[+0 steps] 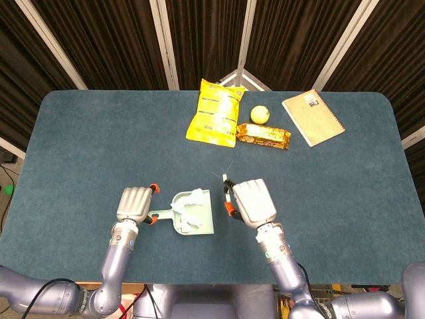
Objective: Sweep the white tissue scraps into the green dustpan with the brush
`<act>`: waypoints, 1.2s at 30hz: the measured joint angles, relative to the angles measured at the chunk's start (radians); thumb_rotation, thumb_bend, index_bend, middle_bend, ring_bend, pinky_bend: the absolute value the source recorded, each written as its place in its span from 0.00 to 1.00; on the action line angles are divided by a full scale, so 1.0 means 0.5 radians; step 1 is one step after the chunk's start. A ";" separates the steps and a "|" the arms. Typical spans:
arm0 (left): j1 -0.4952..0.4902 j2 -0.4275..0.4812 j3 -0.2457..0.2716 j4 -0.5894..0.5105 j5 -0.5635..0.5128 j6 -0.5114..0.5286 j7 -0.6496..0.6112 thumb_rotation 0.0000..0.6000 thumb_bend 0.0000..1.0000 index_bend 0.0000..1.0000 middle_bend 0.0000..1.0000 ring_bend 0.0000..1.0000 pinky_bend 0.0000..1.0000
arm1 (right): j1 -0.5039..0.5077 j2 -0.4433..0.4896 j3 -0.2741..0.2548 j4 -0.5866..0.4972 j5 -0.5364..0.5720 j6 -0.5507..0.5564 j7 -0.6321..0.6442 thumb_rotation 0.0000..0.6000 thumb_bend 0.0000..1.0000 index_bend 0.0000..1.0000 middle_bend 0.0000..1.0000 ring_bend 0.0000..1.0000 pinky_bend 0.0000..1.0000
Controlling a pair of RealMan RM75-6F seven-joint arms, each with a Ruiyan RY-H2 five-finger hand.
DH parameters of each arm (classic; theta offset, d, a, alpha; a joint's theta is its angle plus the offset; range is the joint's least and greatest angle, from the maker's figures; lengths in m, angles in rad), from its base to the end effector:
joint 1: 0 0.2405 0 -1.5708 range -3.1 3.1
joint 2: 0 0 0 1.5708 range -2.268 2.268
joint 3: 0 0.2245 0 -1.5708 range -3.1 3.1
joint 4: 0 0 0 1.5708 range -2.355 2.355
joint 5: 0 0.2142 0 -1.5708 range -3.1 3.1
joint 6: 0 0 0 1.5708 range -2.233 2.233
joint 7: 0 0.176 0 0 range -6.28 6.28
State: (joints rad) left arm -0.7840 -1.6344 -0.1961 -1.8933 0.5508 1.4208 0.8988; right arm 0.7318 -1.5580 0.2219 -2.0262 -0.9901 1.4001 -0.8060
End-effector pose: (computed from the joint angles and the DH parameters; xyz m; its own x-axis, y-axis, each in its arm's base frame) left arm -0.0919 0.2935 -0.0294 0.4477 0.3553 0.8206 0.8882 -0.0709 -0.4539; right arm -0.0199 -0.2853 0.0204 0.3427 -0.0887 0.9352 -0.8945 -0.3349 0.2961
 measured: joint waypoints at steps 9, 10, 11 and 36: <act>0.140 0.288 0.088 -0.186 0.342 -0.033 -0.262 1.00 0.00 0.22 0.78 0.81 0.98 | -0.060 0.163 -0.033 0.126 -0.046 0.001 0.018 1.00 0.44 0.75 0.90 0.92 0.88; 0.161 0.330 0.108 -0.208 0.389 -0.038 -0.293 1.00 0.00 0.20 0.71 0.77 0.95 | -0.069 0.182 -0.040 0.148 -0.055 0.006 0.013 1.00 0.44 0.75 0.90 0.92 0.88; 0.177 0.360 0.123 -0.222 0.425 -0.042 -0.316 1.00 0.00 0.18 0.67 0.74 0.94 | -0.077 0.197 -0.047 0.170 -0.066 0.012 0.007 1.00 0.44 0.75 0.90 0.92 0.88; 0.656 0.919 0.440 -0.331 1.386 -0.011 -1.050 1.00 0.00 0.02 0.00 0.03 0.19 | -0.219 0.293 -0.161 0.214 0.000 0.049 -0.320 1.00 0.42 0.00 0.03 0.02 0.12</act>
State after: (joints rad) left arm -0.4562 -1.1749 0.0236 -2.0587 1.2436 1.4155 0.3739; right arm 0.6222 -1.4113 0.1413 -1.9192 -0.9899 1.4244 -0.9660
